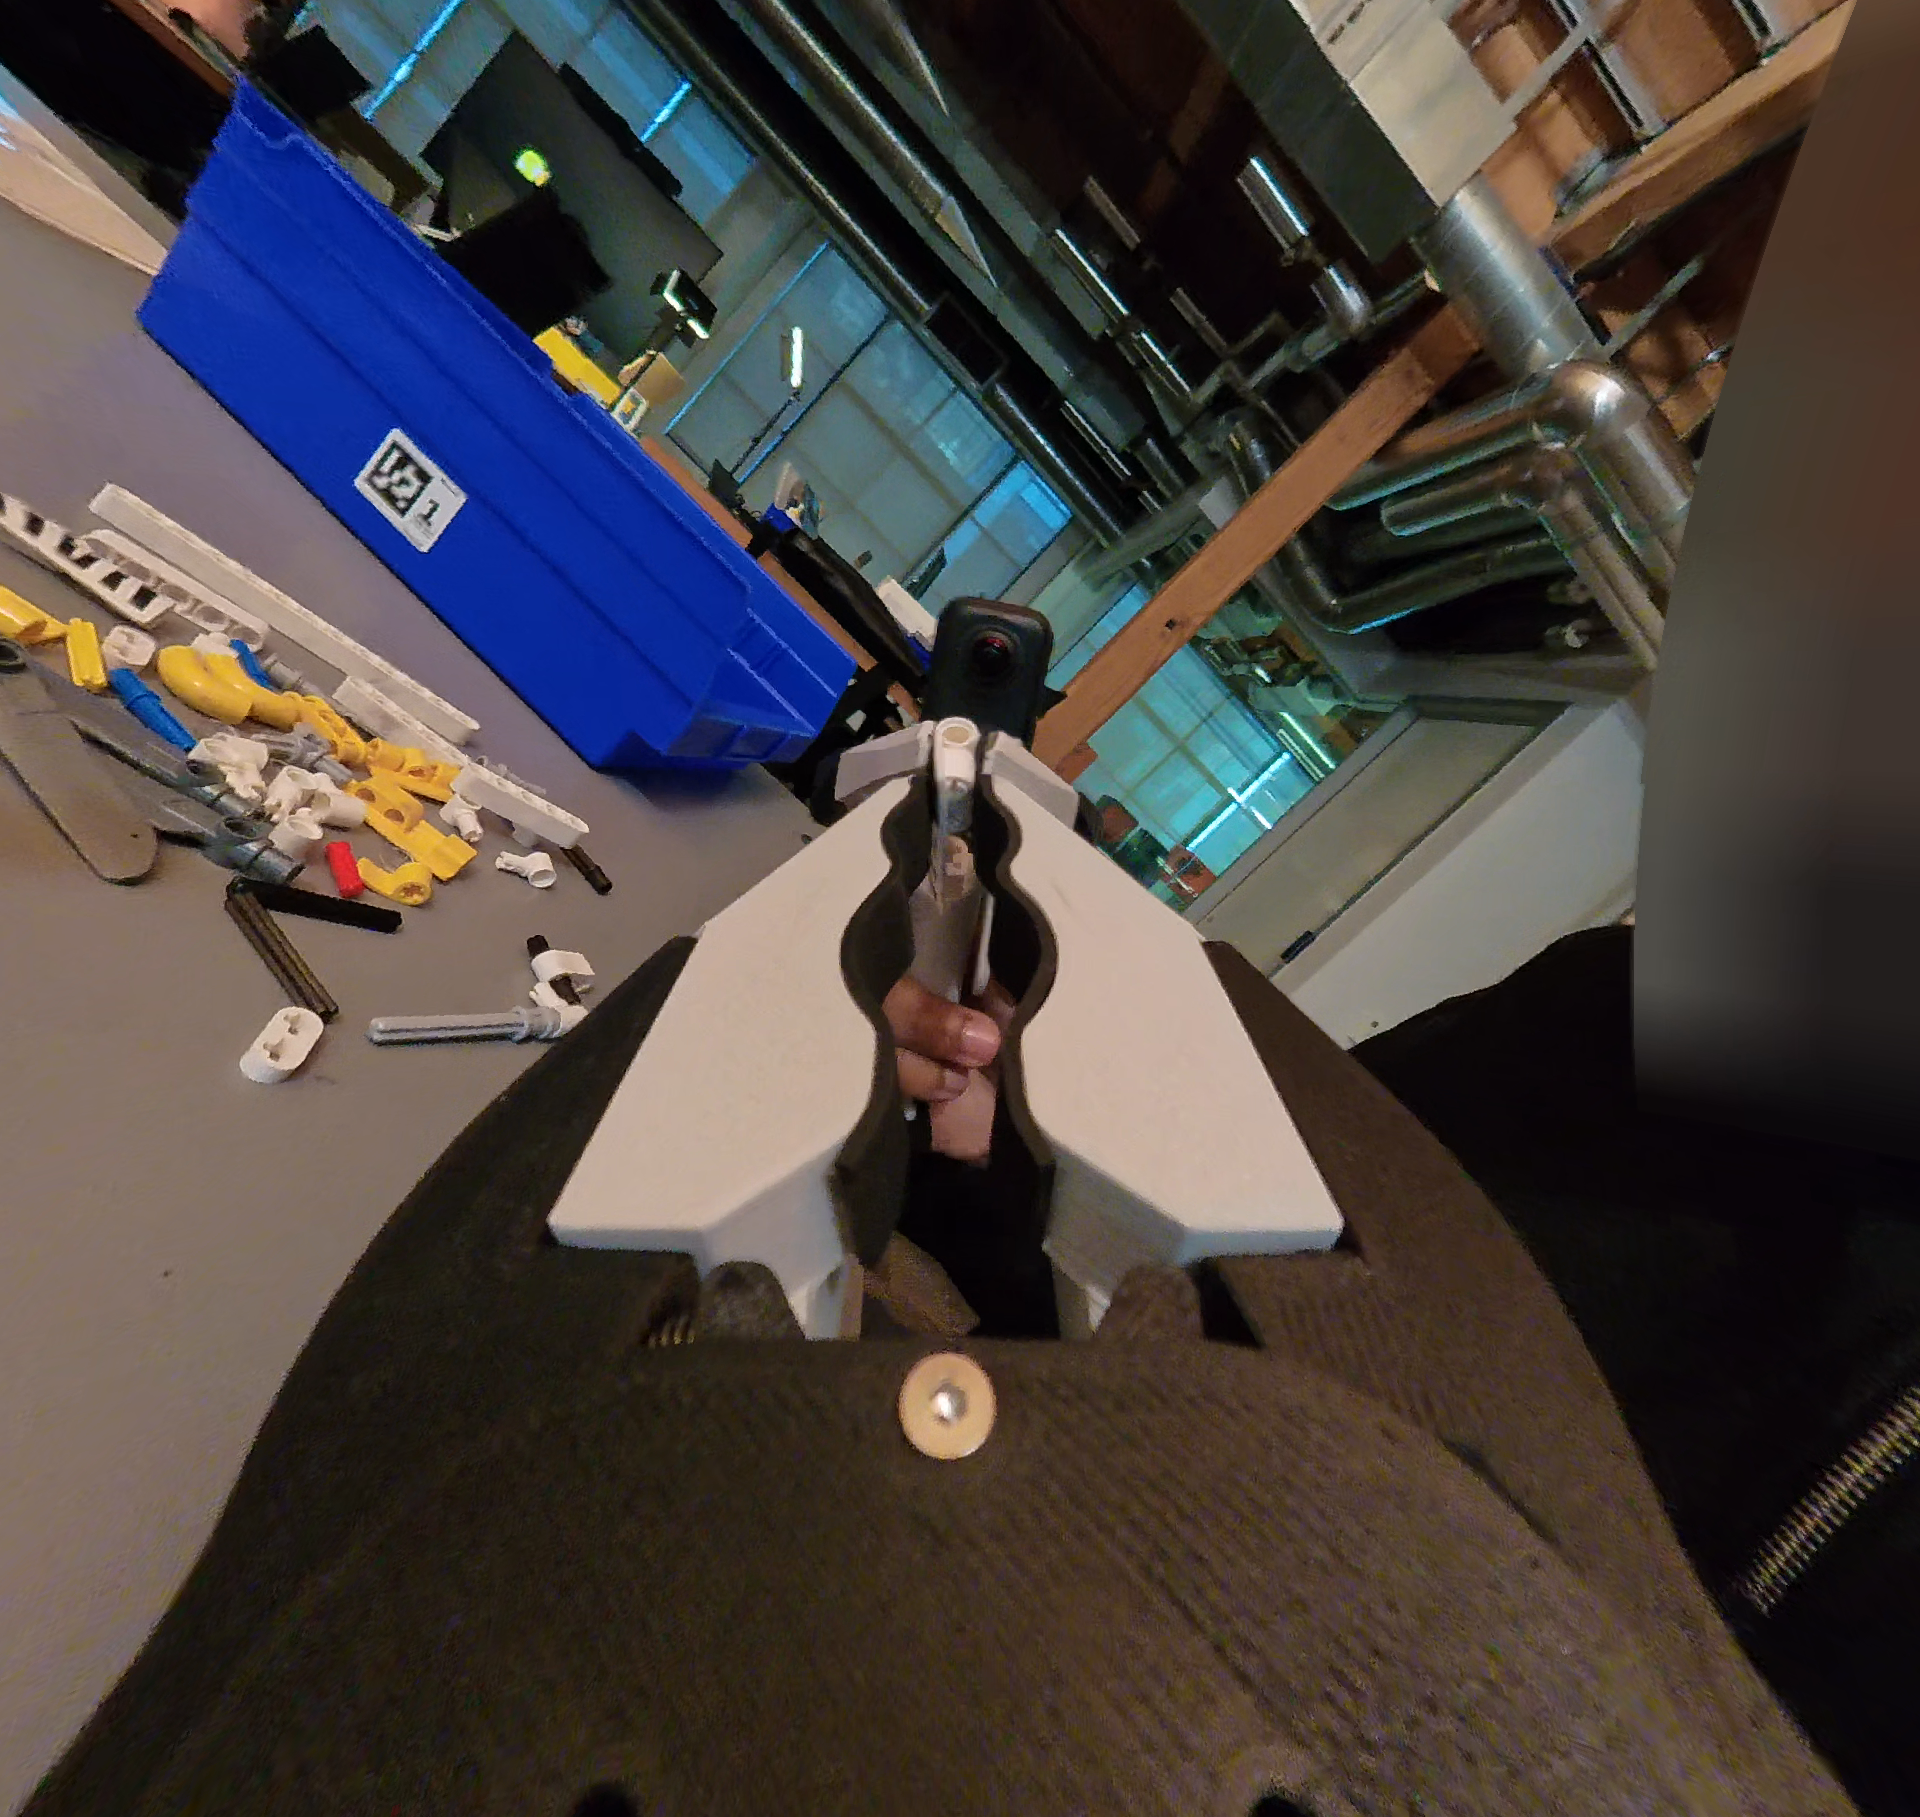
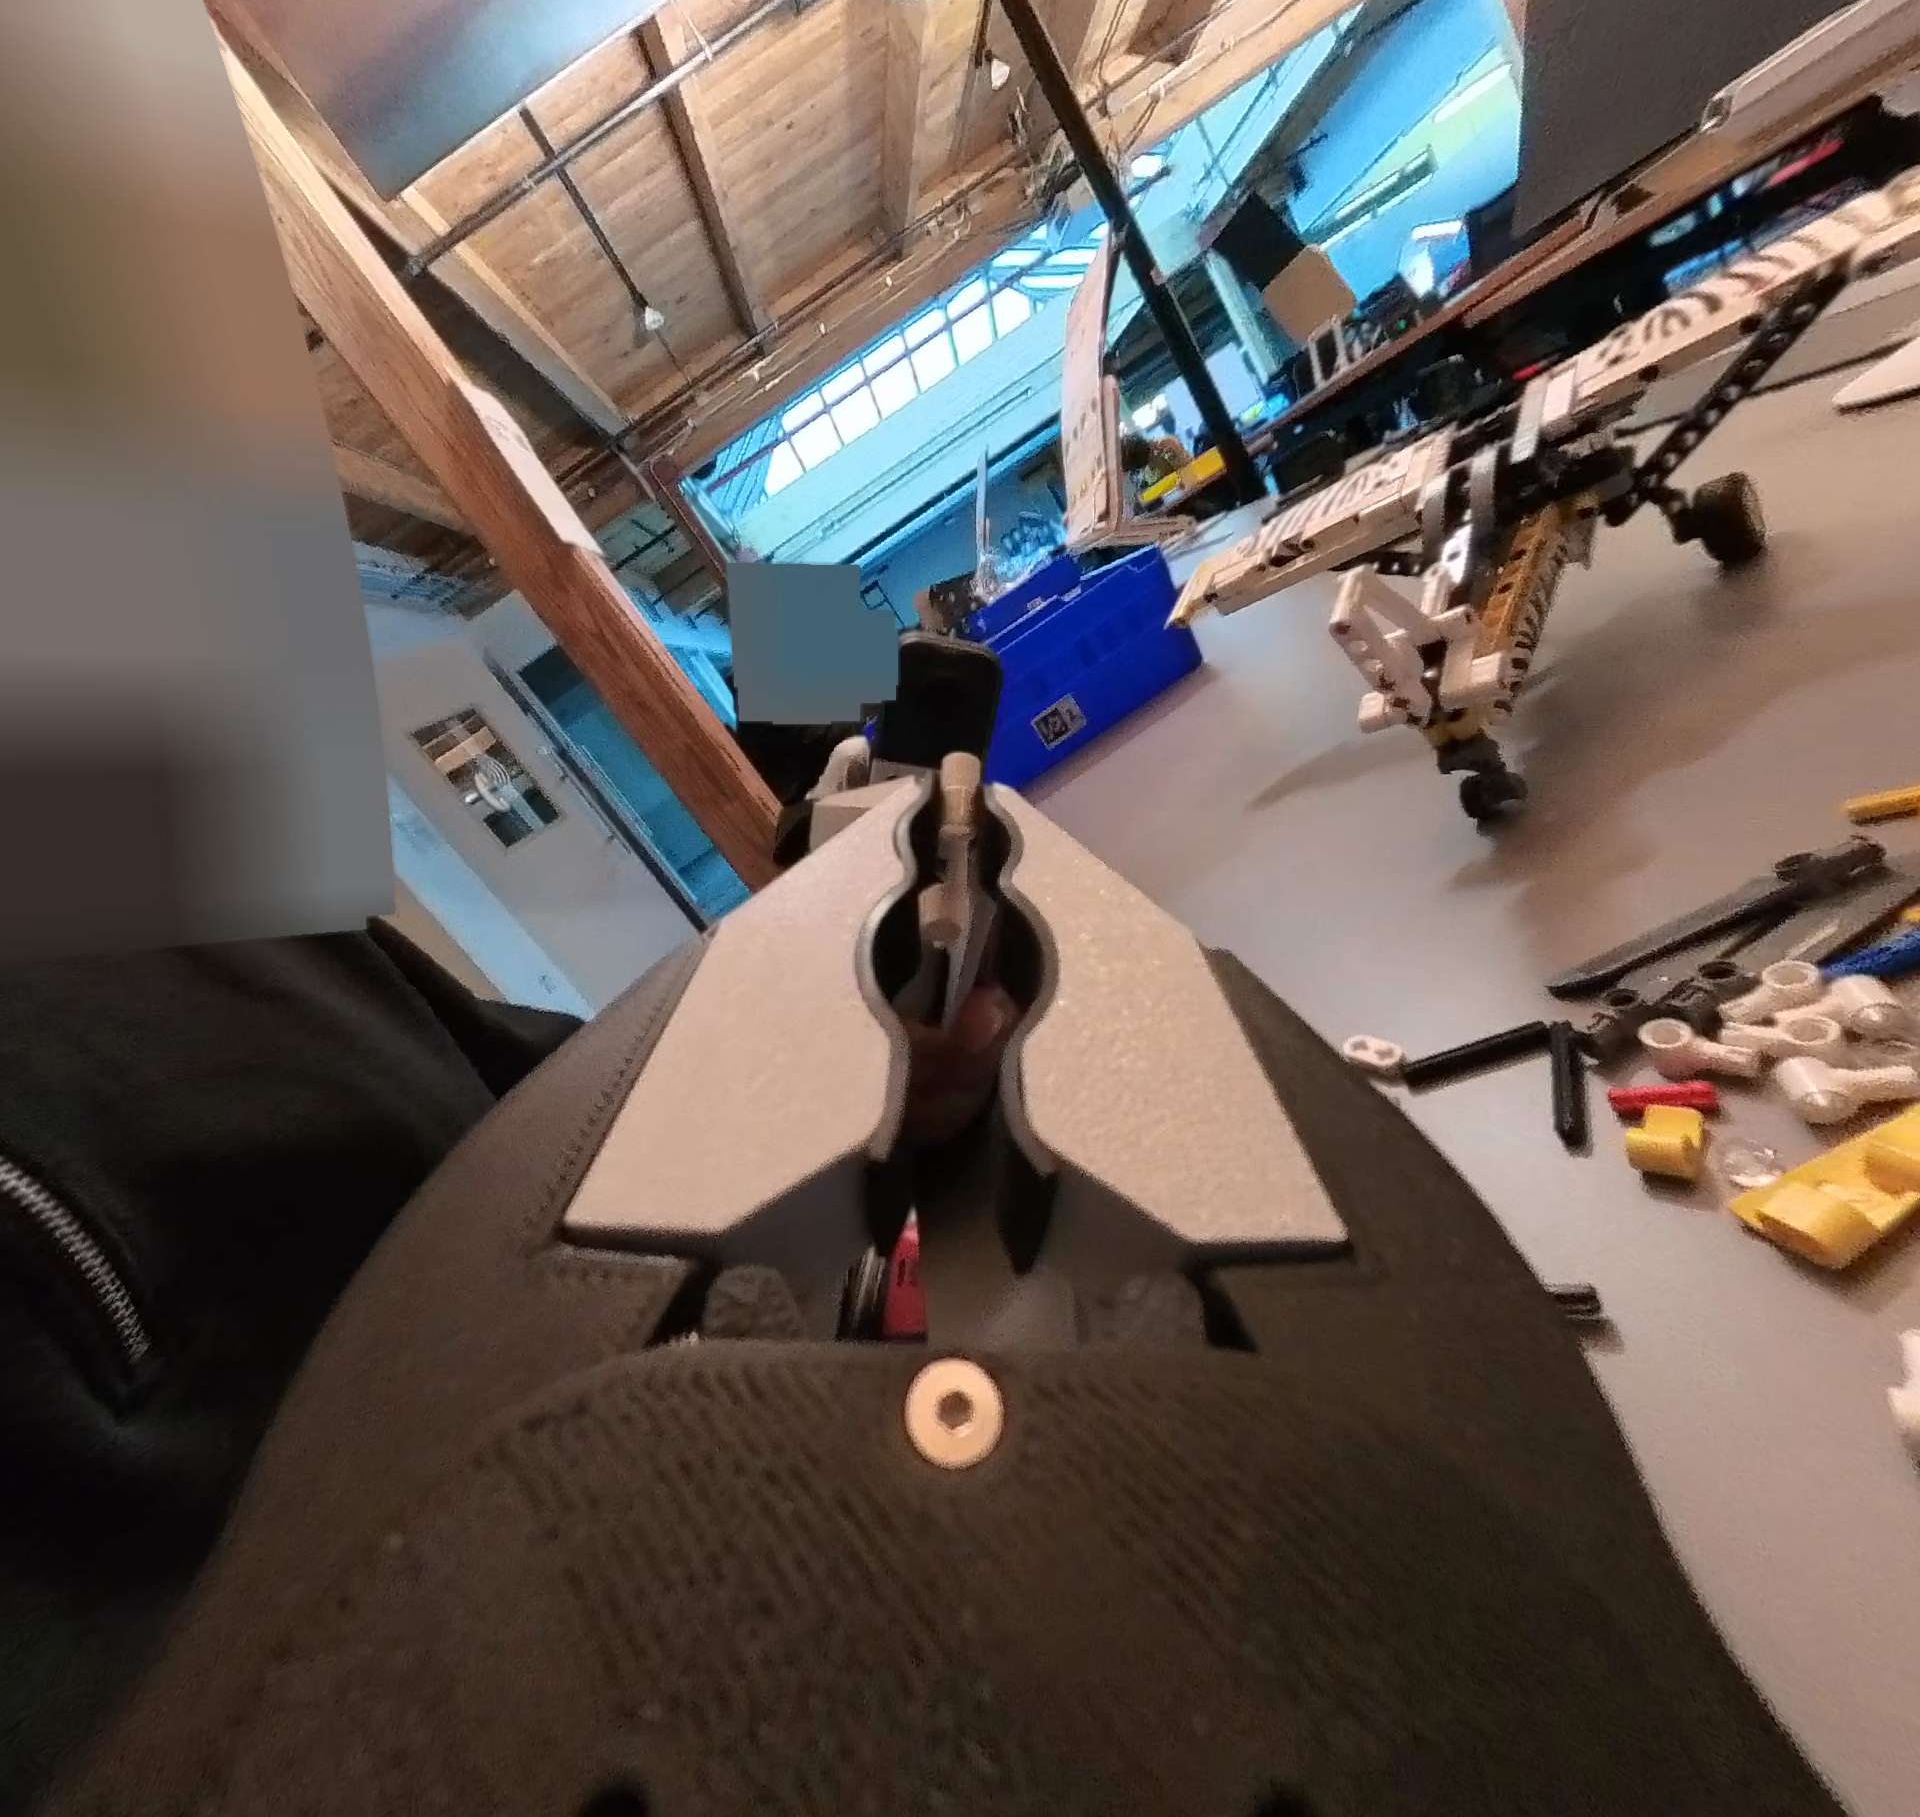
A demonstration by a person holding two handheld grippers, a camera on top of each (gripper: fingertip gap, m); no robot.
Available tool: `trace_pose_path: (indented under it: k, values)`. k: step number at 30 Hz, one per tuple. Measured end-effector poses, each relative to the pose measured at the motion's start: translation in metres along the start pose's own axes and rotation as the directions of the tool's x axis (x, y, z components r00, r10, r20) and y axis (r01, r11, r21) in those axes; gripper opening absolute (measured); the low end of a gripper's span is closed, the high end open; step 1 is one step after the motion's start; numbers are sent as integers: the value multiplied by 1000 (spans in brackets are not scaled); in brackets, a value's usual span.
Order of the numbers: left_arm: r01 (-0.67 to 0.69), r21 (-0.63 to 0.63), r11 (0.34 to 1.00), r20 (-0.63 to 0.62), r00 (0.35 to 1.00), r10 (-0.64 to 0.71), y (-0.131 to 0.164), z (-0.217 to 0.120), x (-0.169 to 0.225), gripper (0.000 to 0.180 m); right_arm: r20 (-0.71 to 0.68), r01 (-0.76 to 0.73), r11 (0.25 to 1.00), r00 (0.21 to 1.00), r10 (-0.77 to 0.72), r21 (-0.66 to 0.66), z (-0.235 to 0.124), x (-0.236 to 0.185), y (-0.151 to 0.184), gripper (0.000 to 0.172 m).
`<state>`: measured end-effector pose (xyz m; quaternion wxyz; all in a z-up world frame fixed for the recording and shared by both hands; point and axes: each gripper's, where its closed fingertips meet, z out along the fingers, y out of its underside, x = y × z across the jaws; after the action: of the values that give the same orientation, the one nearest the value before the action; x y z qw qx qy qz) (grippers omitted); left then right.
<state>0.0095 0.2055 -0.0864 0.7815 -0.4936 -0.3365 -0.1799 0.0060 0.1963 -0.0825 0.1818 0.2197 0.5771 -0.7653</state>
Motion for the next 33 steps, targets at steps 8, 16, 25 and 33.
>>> trace_pose_path:
  k: [8, 16, 25, 33]
  values:
    - [40, 46, 998, 6, 999, -41, -2, 3, 2, 4, -50, 10, 994, 999, -5, 113, -4, 1, -13, 4]
    - [91, 122, 988, -16, 996, -90, -11, -7, 0, 4, -221, 112, 992, 970, -97, 56, -5, 16, -14, 5]
    - [85, 118, 989, 71, 993, -94, -14, -13, -14, 3, -673, -134, 960, 737, -69, -246, -36, 124, 14, 5]
    - [80, 81, 994, 97, 991, -87, -7, -9, -17, 3, -647, 30, 971, 741, -181, -237, -35, 111, -4, 39]
